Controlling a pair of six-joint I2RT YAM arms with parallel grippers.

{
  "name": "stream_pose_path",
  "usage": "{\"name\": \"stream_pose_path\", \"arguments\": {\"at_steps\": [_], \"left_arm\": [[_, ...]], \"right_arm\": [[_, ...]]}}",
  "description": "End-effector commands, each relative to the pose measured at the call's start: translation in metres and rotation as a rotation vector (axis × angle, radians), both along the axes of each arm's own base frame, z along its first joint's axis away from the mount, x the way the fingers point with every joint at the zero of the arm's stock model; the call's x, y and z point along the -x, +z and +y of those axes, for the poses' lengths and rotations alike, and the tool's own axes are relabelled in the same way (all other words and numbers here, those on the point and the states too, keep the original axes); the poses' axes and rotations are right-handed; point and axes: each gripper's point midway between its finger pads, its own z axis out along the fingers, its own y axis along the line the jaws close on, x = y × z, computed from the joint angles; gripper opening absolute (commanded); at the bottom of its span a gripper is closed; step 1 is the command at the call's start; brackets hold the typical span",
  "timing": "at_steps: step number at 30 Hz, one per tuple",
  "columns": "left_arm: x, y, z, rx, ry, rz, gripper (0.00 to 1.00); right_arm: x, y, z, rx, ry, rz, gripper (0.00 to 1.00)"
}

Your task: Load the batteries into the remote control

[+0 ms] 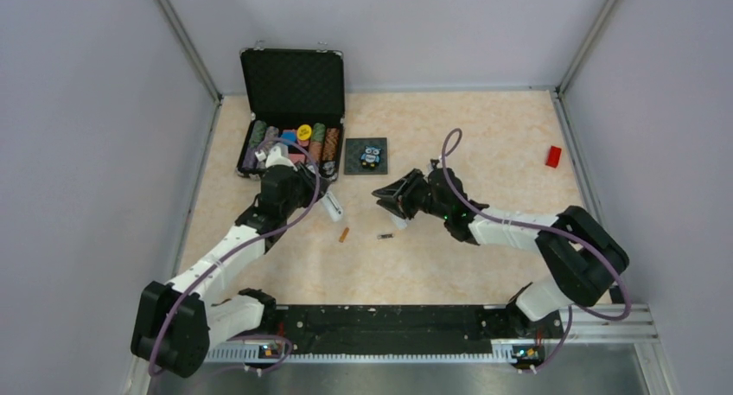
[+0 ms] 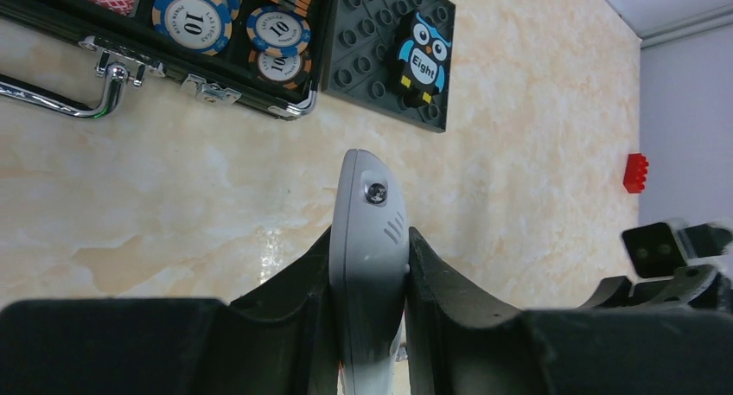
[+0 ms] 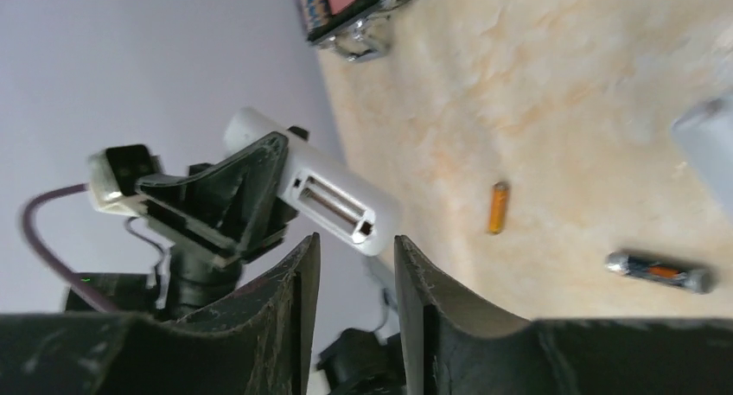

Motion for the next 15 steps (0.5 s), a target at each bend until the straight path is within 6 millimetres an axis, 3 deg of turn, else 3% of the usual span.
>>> {"name": "stream_pose_path", "arguments": {"at_steps": [1, 5, 10, 15], "left_arm": [[-0.011, 0.039, 0.001, -0.007, -0.001, -0.122, 0.00], [-0.005, 0.055, -0.003, 0.007, -0.065, -0.182, 0.00], [0.005, 0.079, -0.004, 0.045, -0.170, -0.265, 0.00], [0.022, 0.113, -0.007, 0.125, -0.384, -0.367, 0.00]], "right_arm": [[-0.015, 0.008, -0.028, 0.369, 0.056, -0.202, 0.37], [-0.015, 0.007, -0.036, 0.593, 0.228, -0.402, 0.40], [0.004, -0.014, -0.039, 0.772, 0.555, -0.548, 0.41], [0.011, -0.025, -0.046, 0.899, 0.700, -0.662, 0.44]]}}
